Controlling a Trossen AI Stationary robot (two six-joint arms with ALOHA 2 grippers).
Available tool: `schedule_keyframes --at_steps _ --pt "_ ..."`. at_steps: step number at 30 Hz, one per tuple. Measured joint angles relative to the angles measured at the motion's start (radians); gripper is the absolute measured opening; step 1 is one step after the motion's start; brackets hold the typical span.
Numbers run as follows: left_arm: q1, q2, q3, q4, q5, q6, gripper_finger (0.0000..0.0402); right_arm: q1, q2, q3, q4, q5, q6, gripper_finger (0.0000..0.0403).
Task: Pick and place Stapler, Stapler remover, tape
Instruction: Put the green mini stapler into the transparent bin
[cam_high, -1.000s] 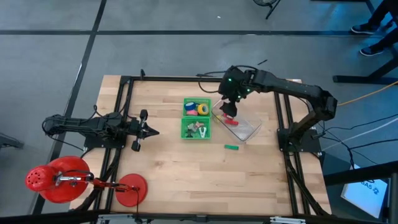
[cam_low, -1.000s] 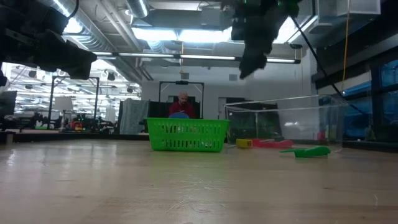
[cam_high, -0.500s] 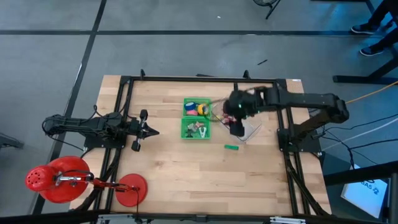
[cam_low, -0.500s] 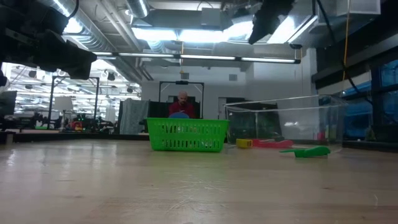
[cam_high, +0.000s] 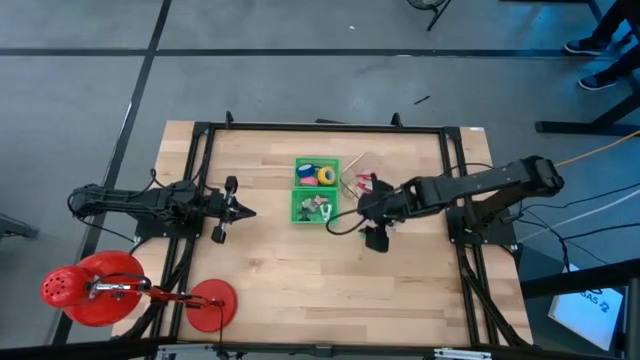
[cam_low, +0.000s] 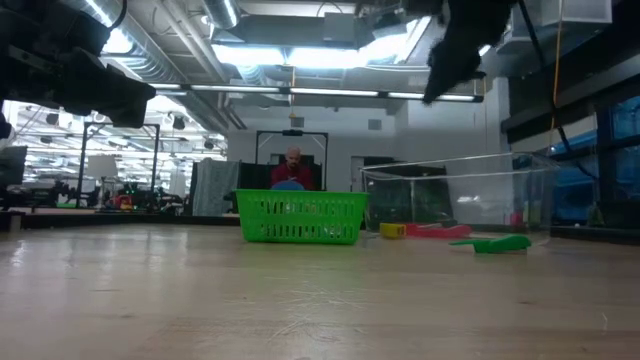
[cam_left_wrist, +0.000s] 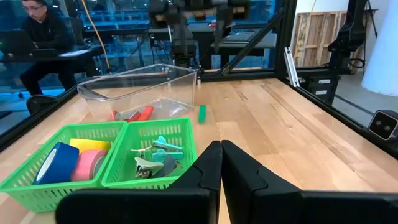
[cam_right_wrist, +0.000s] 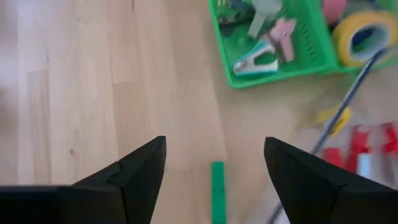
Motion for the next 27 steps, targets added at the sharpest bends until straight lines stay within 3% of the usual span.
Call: schedule_keyframes --at_steps 5,13,19,27 --pt "0.000 0.000 0.000 0.000 0.000 0.000 0.0008 0.034 0.001 -0.134 0.144 -0.005 0.044 0.0275" --pt "0.000 0.000 0.000 0.000 0.000 0.000 0.0004 0.189 0.001 -0.251 0.280 -0.009 0.041 0.0275" --pt "0.000 0.000 0.000 0.000 0.000 0.000 0.0008 0.298 0.014 -0.258 0.262 0.042 0.120 0.0265" --pt "0.000 0.000 0.000 0.001 0.000 0.000 0.0004 0.322 0.074 -0.259 0.089 0.148 0.169 0.0235"
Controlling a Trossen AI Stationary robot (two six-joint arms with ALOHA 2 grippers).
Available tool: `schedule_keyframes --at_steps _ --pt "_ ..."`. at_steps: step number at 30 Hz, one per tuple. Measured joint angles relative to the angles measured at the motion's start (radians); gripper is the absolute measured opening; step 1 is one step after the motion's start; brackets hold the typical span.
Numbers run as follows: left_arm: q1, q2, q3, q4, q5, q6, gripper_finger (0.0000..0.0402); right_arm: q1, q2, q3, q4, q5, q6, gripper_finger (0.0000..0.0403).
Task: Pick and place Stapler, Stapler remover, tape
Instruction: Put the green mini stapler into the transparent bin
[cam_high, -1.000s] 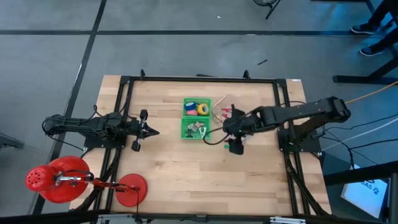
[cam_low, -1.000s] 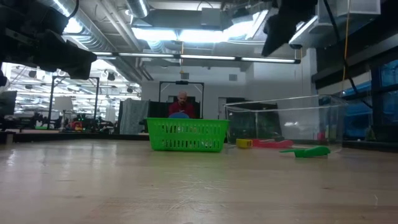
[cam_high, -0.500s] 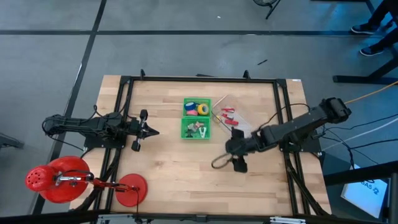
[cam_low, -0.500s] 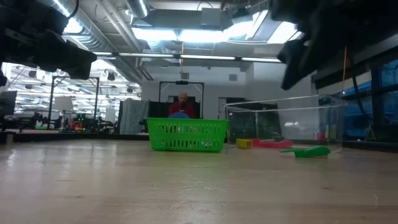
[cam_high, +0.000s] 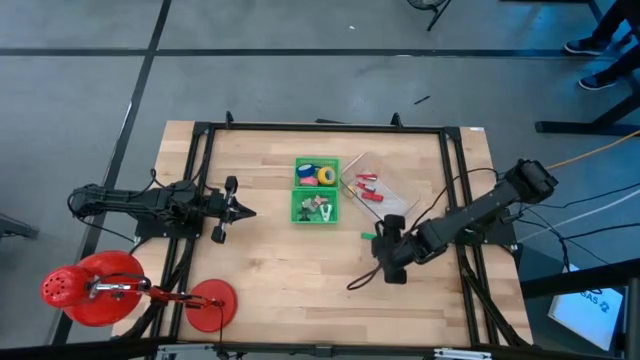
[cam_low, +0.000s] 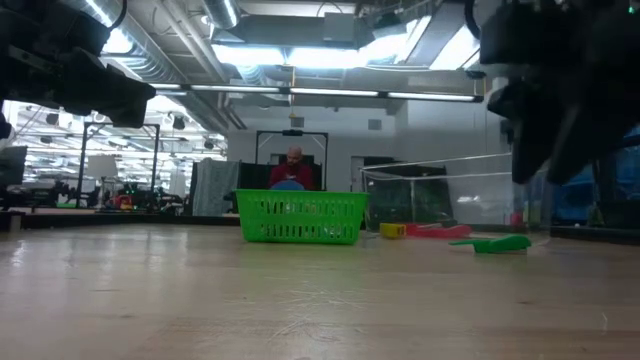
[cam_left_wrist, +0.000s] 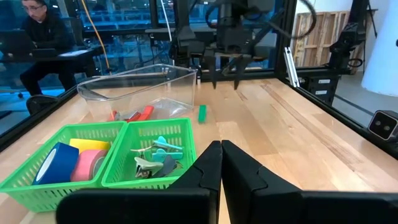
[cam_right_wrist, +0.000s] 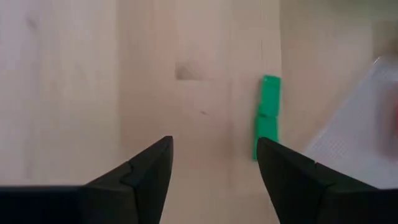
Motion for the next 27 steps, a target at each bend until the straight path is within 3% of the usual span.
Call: schedule_keyframes --at_steps 9,17,27 --pt "0.000 0.000 0.000 0.000 0.000 0.000 0.0008 -0.070 0.102 0.000 -0.014 0.036 -0.202 0.0232" --pt "0.000 0.000 0.000 0.000 0.000 0.000 0.0005 -0.184 0.097 -0.116 0.101 0.032 -0.238 0.0227" --pt "0.000 0.000 0.000 0.000 0.000 0.000 0.0006 -0.190 0.093 -0.140 0.164 -0.071 -0.290 0.0220"
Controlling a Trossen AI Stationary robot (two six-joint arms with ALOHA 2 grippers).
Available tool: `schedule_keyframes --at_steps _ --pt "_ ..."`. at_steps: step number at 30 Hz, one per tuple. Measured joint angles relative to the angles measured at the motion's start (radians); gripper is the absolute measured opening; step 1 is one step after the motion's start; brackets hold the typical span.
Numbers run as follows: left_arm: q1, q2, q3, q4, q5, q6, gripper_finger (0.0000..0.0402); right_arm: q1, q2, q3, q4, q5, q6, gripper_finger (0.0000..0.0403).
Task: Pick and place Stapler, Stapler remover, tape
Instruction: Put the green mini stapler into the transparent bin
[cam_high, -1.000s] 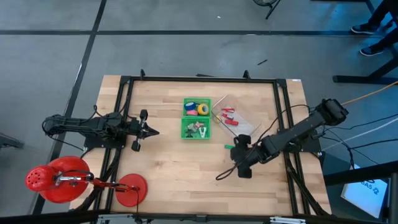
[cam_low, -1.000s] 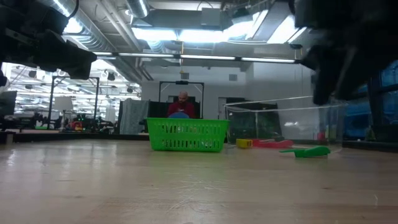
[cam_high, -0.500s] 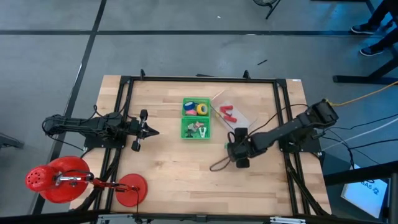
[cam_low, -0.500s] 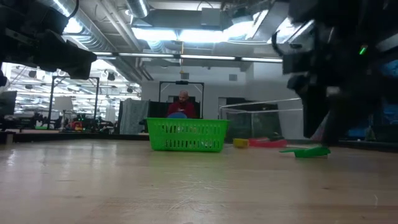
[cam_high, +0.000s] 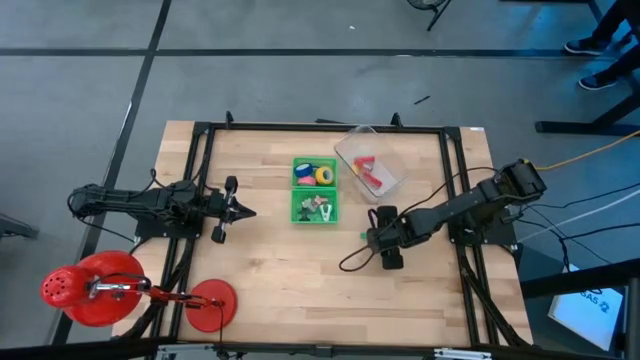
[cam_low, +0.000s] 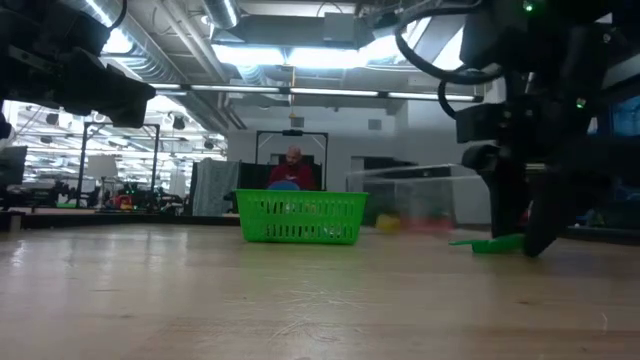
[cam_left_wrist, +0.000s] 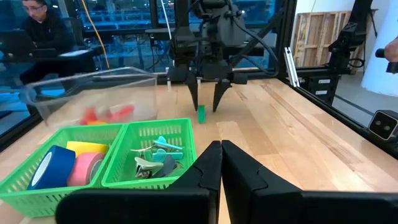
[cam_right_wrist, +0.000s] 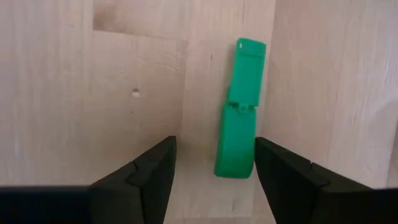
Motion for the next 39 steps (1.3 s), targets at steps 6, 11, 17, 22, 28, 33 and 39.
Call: schedule_keyframes --at_steps 6,11,17,22,28,33,39 --pt "0.000 0.000 0.000 0.000 0.000 0.000 0.0005 0.000 -0.002 -0.001 -0.009 0.006 0.000 0.0203" --pt "0.000 0.000 0.000 0.000 0.000 0.000 0.0008 0.000 -0.011 0.000 -0.011 0.010 0.000 0.0197" --pt "0.000 0.000 0.000 0.000 0.000 0.000 0.0008 0.000 -0.011 0.000 -0.006 -0.007 0.000 0.0198" --pt "0.000 0.000 0.000 0.000 0.000 0.000 0.0006 -0.002 -0.011 0.000 0.004 -0.029 -0.005 0.0194" --pt "0.000 0.000 0.000 0.000 0.000 0.000 0.0008 -0.005 -0.011 0.000 0.022 -0.052 -0.023 0.0152" --pt "0.000 0.000 0.000 0.000 0.000 0.000 0.0006 -0.005 -0.011 0.000 0.028 -0.052 -0.027 0.0080" --pt "0.000 0.000 0.000 -0.001 0.000 0.000 0.0005 -0.004 -0.011 0.000 0.060 -0.113 -0.100 0.0056"
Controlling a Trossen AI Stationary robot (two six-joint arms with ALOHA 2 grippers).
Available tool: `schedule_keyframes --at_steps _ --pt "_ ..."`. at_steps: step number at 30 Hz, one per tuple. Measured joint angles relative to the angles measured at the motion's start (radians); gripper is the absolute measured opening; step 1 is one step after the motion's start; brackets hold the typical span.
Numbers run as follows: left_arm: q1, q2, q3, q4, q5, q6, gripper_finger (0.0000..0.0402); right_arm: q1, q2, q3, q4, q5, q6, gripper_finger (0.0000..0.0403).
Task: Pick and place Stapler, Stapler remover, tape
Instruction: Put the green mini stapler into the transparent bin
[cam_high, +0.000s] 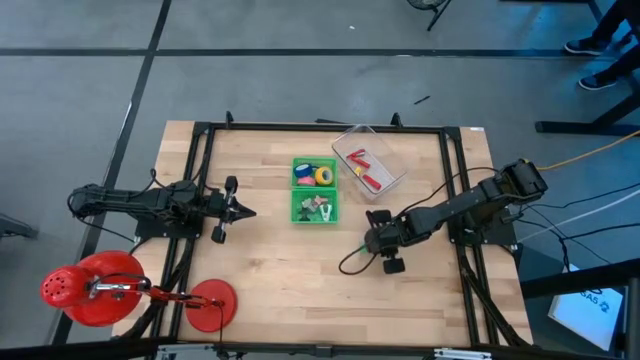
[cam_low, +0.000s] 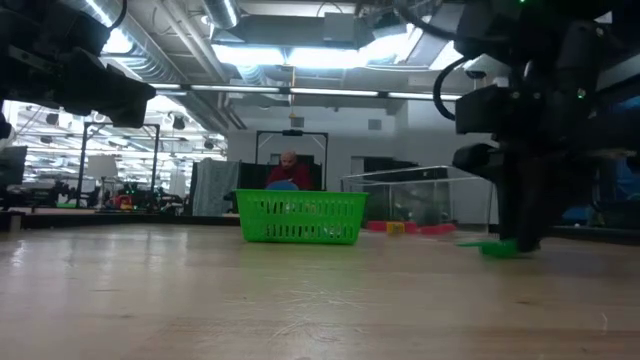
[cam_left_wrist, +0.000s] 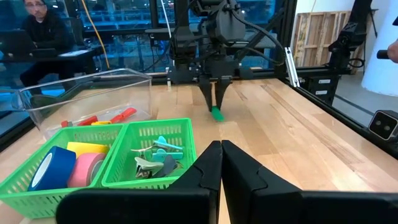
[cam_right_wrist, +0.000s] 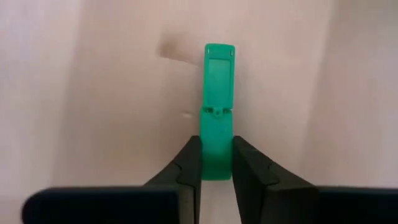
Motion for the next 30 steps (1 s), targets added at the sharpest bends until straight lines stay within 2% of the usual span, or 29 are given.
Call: schedule_keyframes --at_steps 4,8,20,30 --pt "0.000 0.000 0.000 0.000 0.000 0.000 0.0008 0.000 0.000 0.012 0.008 -0.066 -0.004 0.0056" --pt "0.000 0.000 0.000 0.000 0.000 0.000 0.0007 0.000 0.000 0.078 -0.003 -0.075 -0.026 0.0056" --pt "0.000 0.000 0.000 0.000 0.000 0.000 0.0008 -0.080 0.000 0.442 -0.121 -0.205 -0.192 0.0056" --pt "0.000 0.000 0.000 0.000 0.000 0.000 0.0004 -0.203 0.000 0.707 -0.264 -0.212 -0.333 0.0056"
